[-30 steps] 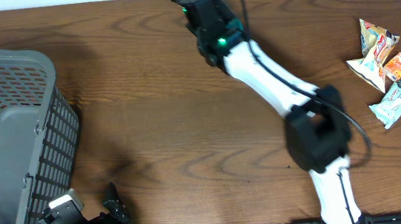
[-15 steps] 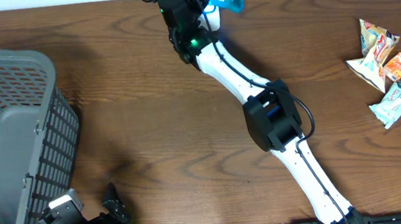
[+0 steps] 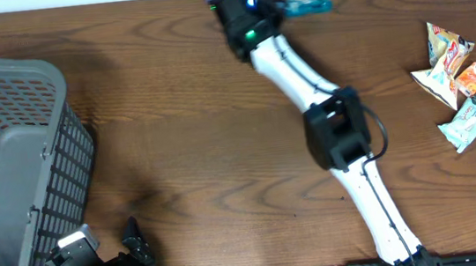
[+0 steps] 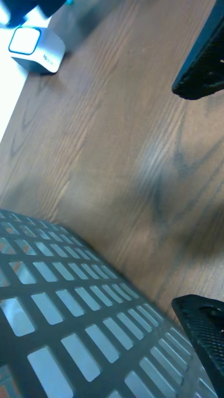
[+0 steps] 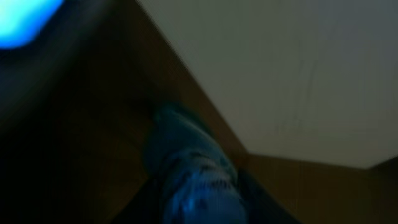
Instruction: Scan the item barcode
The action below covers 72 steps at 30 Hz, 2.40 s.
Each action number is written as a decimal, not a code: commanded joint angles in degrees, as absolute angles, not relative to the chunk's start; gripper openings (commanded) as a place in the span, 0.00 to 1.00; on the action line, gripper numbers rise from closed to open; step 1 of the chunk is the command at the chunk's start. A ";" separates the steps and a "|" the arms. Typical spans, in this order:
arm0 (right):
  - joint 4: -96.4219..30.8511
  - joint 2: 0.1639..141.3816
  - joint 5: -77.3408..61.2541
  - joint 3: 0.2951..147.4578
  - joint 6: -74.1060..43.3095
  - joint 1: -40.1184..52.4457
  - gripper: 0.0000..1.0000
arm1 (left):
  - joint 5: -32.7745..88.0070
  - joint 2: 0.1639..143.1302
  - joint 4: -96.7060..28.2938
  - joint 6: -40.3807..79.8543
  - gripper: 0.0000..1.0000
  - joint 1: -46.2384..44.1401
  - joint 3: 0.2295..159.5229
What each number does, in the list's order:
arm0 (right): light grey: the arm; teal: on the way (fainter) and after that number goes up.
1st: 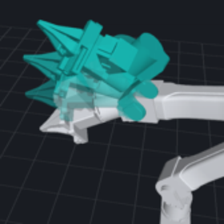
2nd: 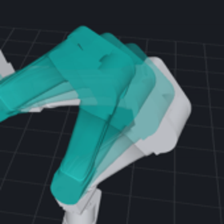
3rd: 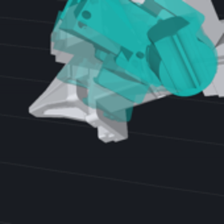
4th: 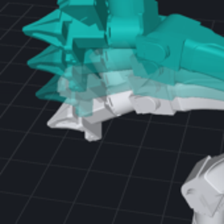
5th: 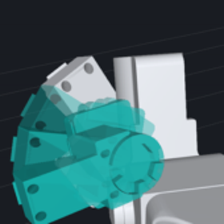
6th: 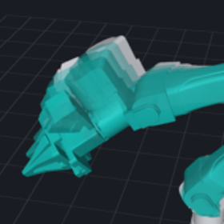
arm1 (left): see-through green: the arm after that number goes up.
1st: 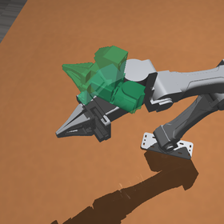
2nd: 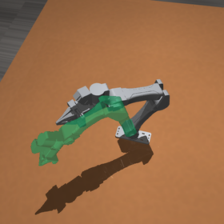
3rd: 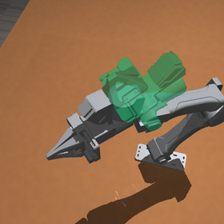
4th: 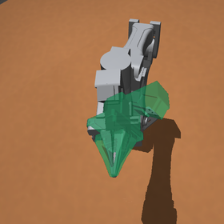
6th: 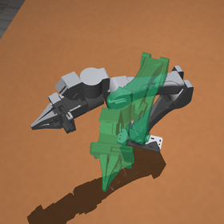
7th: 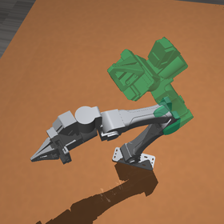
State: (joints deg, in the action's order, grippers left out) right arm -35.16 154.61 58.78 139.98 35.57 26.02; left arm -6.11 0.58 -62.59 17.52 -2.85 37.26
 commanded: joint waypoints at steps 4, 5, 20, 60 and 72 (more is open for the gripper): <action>-45.78 149.36 62.30 141.58 19.86 14.85 0.07 | -6.00 0.23 -62.52 16.60 0.99 -3.09 37.60; -46.65 149.36 61.54 141.56 18.68 13.69 0.06 | -6.00 0.23 -62.52 16.58 0.99 -3.09 37.60; -70.30 149.36 40.71 141.32 -3.01 -1.39 0.20 | -6.00 0.23 -62.52 16.58 0.99 -3.09 37.60; -82.83 106.94 4.36 141.43 -5.08 13.37 0.99 | -6.00 0.23 -62.52 16.58 0.99 -3.09 37.60; -74.94 94.37 4.58 139.83 -2.04 15.68 0.99 | -5.98 0.23 -62.52 16.58 0.99 -3.09 37.60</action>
